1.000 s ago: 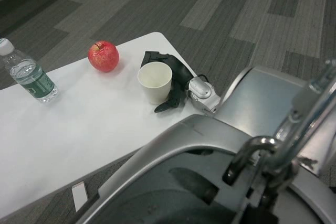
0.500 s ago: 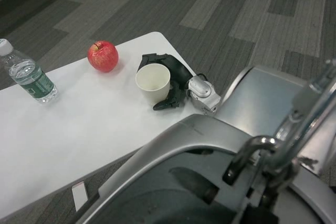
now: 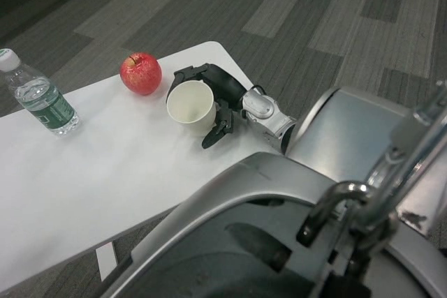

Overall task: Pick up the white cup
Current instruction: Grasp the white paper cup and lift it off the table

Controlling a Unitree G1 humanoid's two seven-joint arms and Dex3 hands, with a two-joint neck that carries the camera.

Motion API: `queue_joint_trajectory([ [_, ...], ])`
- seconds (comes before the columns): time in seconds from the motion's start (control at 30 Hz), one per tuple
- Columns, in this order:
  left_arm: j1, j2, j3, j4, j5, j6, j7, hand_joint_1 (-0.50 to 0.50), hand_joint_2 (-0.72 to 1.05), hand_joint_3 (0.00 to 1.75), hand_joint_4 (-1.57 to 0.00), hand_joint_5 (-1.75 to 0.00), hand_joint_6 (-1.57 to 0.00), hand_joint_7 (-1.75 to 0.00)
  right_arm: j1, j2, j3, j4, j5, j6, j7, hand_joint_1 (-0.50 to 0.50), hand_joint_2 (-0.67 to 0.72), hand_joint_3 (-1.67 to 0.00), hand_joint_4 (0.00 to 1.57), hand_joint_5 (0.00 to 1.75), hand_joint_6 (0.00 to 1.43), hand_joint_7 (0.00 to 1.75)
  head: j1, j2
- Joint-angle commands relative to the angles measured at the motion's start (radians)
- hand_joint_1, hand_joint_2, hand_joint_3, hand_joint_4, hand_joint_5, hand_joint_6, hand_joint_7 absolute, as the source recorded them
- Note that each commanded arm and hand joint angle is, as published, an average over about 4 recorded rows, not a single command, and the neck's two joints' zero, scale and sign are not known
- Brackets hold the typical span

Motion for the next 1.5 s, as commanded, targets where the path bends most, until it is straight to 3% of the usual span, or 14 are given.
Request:
queue_joint_trajectory([
  [0.03,0.011,-0.009,0.008,-0.005,0.0,-0.005,0.001,-0.5,-0.64,0.09,0.0,-0.31,0.0,-0.14,-0.057,-0.026,0.004,-0.009,0.001,0.011,-0.005,0.33,0.72,-0.79,1.34,1.65,1.34,0.84,0.021,0.039],
  [0.4,0.012,-0.013,0.01,-0.005,0.0,-0.005,0.001,-0.5,-0.64,0.09,0.0,-0.31,0.0,-0.14,-0.116,-0.055,0.0,0.006,0.002,0.012,-0.009,0.33,0.72,-0.79,1.37,1.65,1.34,0.87,0.039,0.057],
  [0.47,0.012,-0.014,0.01,-0.005,0.0,-0.005,0.001,-0.5,-0.64,0.09,0.0,-0.31,0.0,-0.14,-0.12,-0.059,-0.001,0.007,0.002,0.012,-0.009,0.33,0.69,-0.95,1.38,1.65,1.34,0.91,0.043,0.058],
  [0.53,0.012,-0.015,0.01,-0.005,0.0,-0.005,0.001,-0.5,-0.64,0.09,0.0,-0.31,0.0,-0.14,-0.122,-0.062,-0.001,0.007,0.002,0.012,-0.009,0.33,0.66,-1.27,1.41,1.65,1.34,0.98,0.042,0.056],
  [0.6,0.012,-0.016,0.011,-0.005,0.0,-0.005,0.001,-0.5,-0.64,0.09,0.0,-0.31,0.0,-0.14,-0.123,-0.063,0.001,0.007,0.002,0.014,-0.009,0.33,0.66,-1.47,1.43,1.65,1.34,1.08,0.043,0.054],
  [0.8,0.012,-0.018,0.016,-0.002,0.0,-0.005,0.002,-0.5,-0.64,0.09,0.0,-0.31,0.0,-0.14,-0.123,-0.062,0.001,0.007,0.004,0.015,-0.009,0.34,0.66,-1.59,1.46,1.65,1.34,1.2,0.046,0.053],
  [1.23,0.008,-0.02,0.017,0.009,0.002,-0.005,0.001,-0.5,-0.64,0.09,0.0,-0.31,0.0,-0.14,-0.124,-0.053,-0.027,0.005,0.004,0.015,-0.009,0.38,0.66,-1.59,1.46,1.65,1.34,1.26,0.071,0.062],
  [1.5,0.034,-0.026,0.019,0.023,0.002,-0.003,-0.002,-0.5,-0.64,0.09,0.0,-0.31,0.0,-0.14,-0.142,-0.061,-0.032,0.005,0.005,0.015,-0.009,0.38,0.66,-1.59,1.46,1.65,1.36,1.19,0.121,0.093],
])
